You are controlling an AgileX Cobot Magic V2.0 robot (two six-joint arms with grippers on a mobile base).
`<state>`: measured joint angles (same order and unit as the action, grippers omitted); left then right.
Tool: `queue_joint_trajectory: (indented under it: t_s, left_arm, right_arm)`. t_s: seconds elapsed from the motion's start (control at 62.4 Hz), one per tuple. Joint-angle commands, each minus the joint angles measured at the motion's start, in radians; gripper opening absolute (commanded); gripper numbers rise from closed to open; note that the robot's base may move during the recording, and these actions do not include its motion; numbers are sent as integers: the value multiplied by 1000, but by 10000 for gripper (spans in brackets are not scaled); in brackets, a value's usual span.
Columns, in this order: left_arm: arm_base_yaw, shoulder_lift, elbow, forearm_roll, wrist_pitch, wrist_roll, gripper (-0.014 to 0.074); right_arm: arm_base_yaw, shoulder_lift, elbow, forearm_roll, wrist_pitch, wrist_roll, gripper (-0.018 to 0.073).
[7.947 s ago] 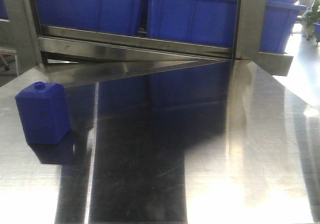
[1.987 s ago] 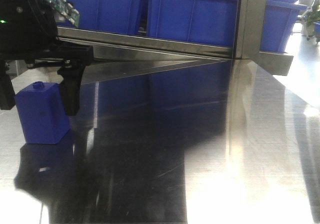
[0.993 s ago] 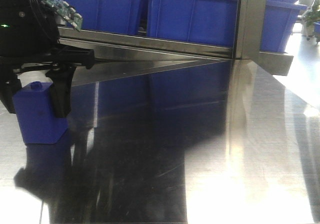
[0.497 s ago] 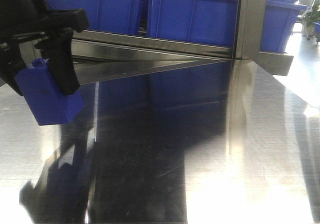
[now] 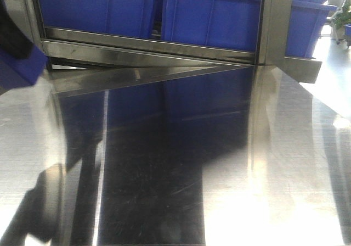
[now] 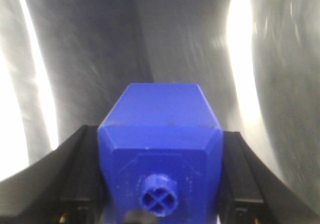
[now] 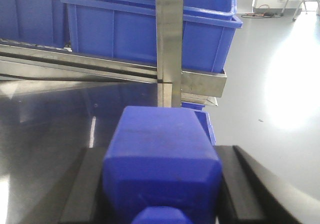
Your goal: Pick and sort blue part to right shelf
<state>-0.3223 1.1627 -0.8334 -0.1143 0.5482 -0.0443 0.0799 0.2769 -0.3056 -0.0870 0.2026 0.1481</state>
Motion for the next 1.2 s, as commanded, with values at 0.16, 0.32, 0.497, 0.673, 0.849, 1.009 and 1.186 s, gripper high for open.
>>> queue_joint_trajectory:
  t_s: [0.16, 0.32, 0.497, 0.673, 0.849, 1.009, 1.186]
  left_arm:
    - [77, -220, 150, 9, -321, 4, 291]
    - [129, -328, 242, 31, -382, 4, 291]
    - [184, -471, 305, 75, -384, 4, 291]
    - [245, -601, 317, 114, -372, 4, 291]
    - [285, -692, 317, 227, -366, 4, 291]
    - [285, -771, 317, 232, -357, 4, 291]
    - [285, -840, 317, 230, -348, 4, 285]
  right_arm:
    - [-4, 6, -31, -12, -103, -7, 440]
    - [-4, 6, -31, -12, -103, -7, 440]
    - [-4, 6, -31, -12, -103, -7, 440]
    - [-4, 6, -31, -12, -103, -7, 440]
    - [-4, 6, -31, -12, -103, -7, 440]
    - [-4, 6, -31, -12, -103, -7, 440]
    - [-4, 6, -31, -12, -103, -7, 440]
